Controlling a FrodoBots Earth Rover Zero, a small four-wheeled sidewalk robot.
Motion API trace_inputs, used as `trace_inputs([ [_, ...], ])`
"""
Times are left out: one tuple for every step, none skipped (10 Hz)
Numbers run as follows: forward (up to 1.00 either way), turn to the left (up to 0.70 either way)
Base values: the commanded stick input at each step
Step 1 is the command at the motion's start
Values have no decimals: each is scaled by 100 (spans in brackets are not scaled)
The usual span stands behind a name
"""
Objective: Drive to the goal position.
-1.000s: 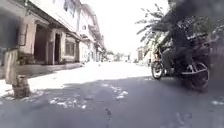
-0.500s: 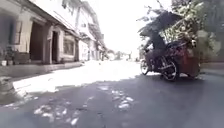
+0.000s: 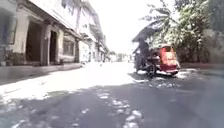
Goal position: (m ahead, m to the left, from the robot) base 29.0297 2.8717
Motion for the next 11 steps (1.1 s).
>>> trace_inputs([
  [85,0],
  [85,0],
  [85,0],
  [85,0],
  [85,0],
  [85,0],
  [85,0],
  [85,0],
  [85,0],
  [85,0],
  [85,0],
])
